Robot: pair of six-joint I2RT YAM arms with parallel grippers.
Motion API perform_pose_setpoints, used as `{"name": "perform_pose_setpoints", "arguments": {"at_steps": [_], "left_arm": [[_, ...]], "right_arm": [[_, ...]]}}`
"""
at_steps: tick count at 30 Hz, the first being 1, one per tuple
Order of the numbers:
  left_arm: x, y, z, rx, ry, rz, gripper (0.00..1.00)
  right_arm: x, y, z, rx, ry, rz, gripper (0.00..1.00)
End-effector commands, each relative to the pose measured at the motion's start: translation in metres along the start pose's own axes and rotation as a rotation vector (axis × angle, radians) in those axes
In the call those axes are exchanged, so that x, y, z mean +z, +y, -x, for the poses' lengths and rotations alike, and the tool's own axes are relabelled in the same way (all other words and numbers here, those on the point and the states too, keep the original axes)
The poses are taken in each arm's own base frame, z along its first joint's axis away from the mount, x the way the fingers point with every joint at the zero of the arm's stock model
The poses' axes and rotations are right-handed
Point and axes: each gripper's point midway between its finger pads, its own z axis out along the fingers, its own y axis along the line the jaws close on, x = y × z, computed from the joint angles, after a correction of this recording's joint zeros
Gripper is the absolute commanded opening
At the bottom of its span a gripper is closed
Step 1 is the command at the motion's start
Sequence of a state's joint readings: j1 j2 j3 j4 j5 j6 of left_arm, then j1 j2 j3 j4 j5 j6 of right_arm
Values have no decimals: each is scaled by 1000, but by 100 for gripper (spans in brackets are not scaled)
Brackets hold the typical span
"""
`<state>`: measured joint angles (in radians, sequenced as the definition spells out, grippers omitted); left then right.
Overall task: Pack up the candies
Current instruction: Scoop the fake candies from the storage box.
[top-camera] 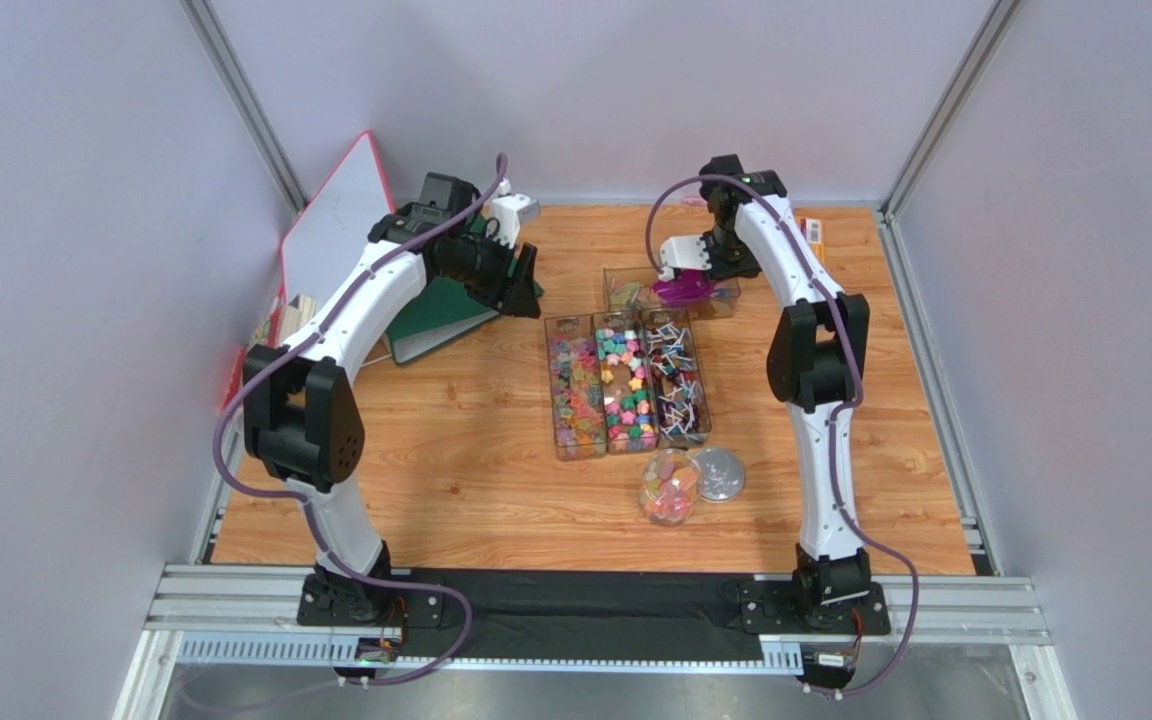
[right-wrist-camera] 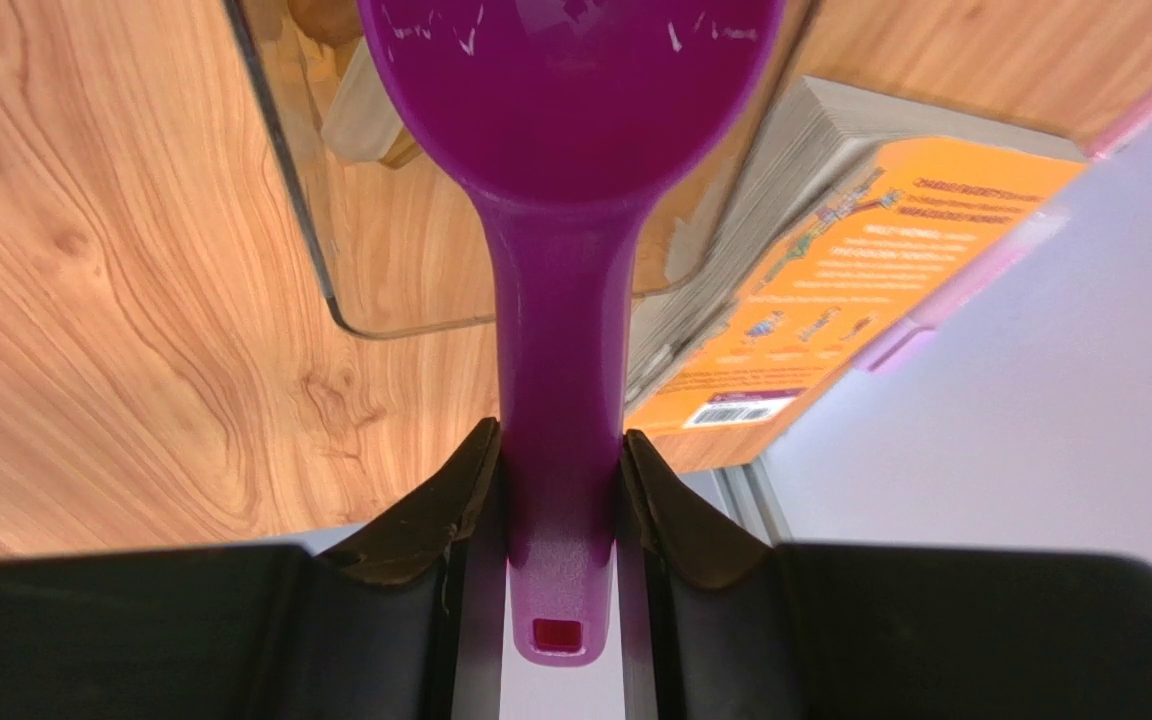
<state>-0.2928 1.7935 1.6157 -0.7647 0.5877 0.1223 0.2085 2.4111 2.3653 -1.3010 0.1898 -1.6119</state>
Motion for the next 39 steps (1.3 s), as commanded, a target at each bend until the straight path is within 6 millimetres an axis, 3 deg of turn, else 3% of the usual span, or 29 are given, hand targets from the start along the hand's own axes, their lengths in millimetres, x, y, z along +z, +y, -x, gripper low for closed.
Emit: {"name": "perform_pose_setpoints", "arguments": {"at_steps": [1,6,12,17,22,27,32,39], "left_arm": [[-3,9,16,53,-18,34,64],[-1,18,21,94,-6,84,64],[6,13,19,130,23,104,65],[6,11,12,124,37,104,65],[-1,7,9,129,36,107,65],[-3,7,7,130,37,111,65],[-2,7,5,125,41,109,65],[0,14,9,143,50,122,65]], "right_arm": [[15,47,33,-22,-2,212,0],[6,29,37,-5,-47,142,0],[-1,19,47,-24,-81,99,0],[9,32,72,-58,-111,138,0],[26,40,84,-42,-131,170,0],[26,38,94,53,-229,176,0],[20,46,83,105,-330,199,0],[18,56,90,203,-509,243,0]]}}
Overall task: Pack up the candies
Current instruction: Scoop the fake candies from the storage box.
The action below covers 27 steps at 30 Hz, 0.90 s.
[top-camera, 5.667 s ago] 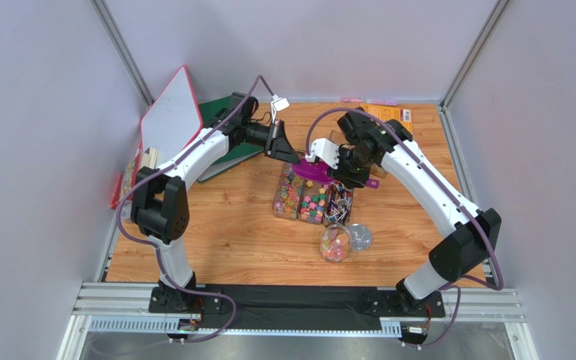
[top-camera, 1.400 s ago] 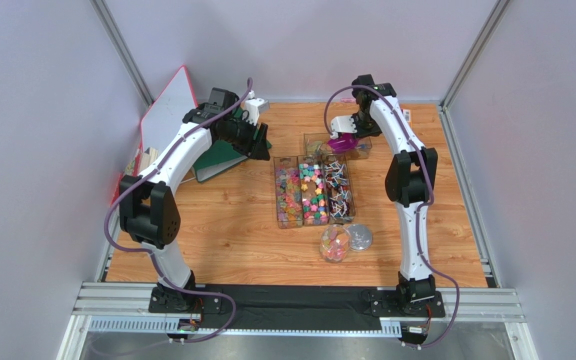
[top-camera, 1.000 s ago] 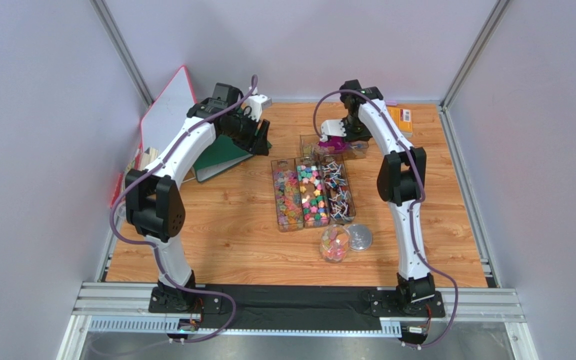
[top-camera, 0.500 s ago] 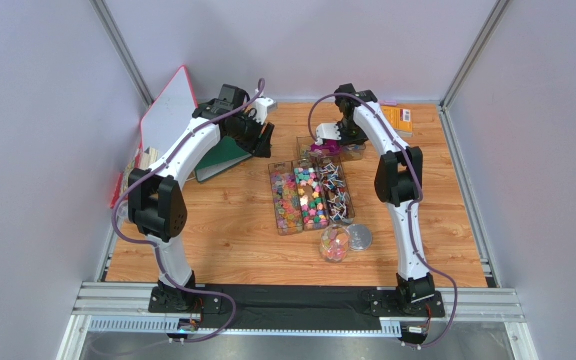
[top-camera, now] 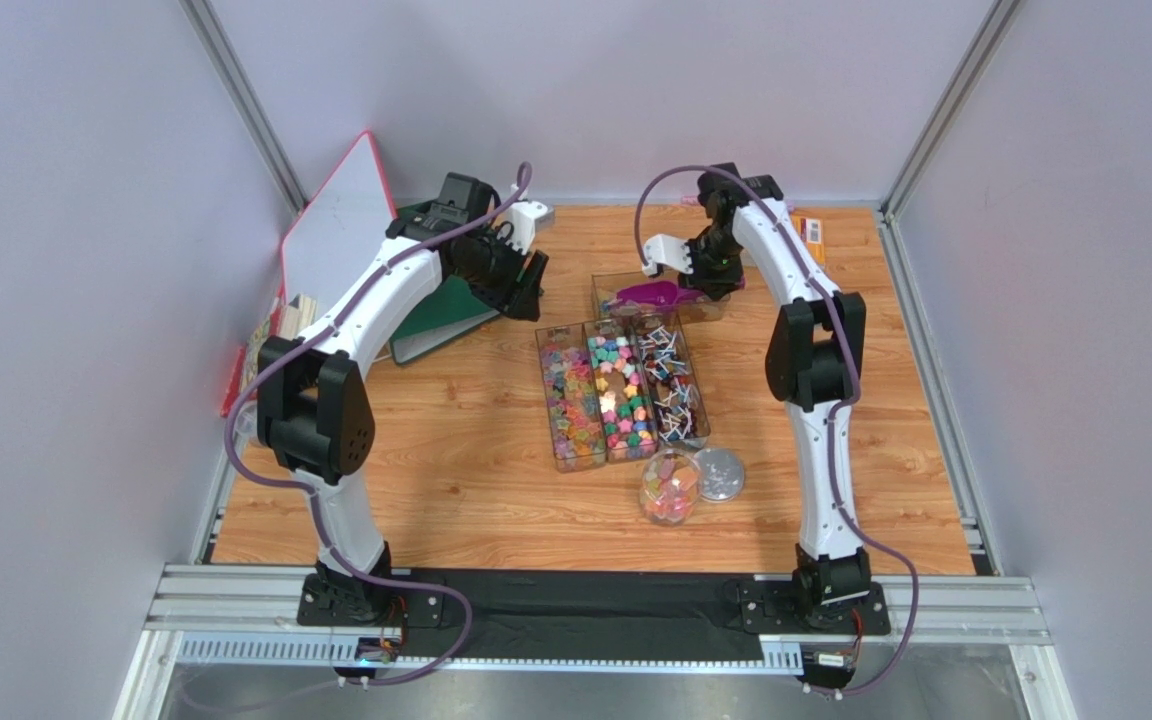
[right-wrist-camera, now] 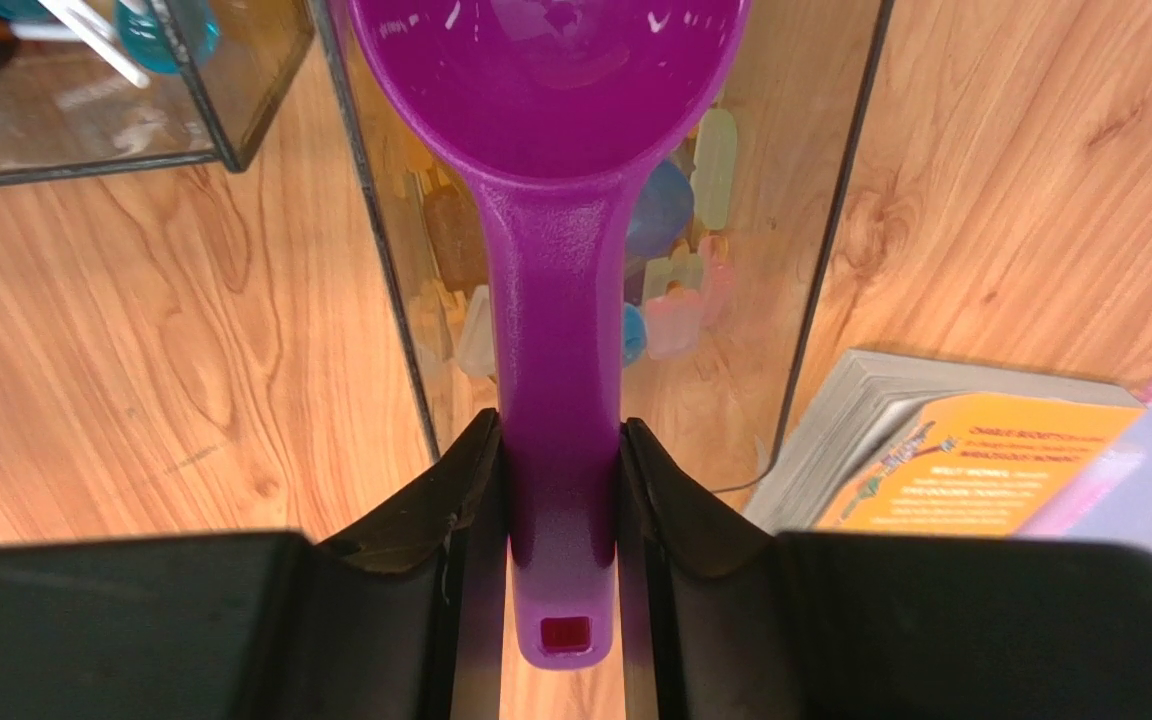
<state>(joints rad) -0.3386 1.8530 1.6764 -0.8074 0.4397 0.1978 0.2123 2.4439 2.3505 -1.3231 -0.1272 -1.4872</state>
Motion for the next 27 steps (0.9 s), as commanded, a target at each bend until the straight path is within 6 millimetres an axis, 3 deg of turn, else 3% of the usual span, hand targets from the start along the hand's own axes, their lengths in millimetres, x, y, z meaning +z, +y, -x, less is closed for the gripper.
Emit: {"name": "perform_pose_setpoints", "arguments": {"at_steps": [1,14,19,27], "left_arm": [[-16,2,13,55,-29,15,65],[-24,22,1,105,21,75,65],[-23,26,-6,111,41,80,64],[-21,32,-2,125,49,92,64]], "right_arm": [[6,38,24,112,-202,150,0],[-19,45,47,125,-391,96,0],[-18,50,47,135,-410,97,0],[-46,43,39,162,-429,31,0]]}}
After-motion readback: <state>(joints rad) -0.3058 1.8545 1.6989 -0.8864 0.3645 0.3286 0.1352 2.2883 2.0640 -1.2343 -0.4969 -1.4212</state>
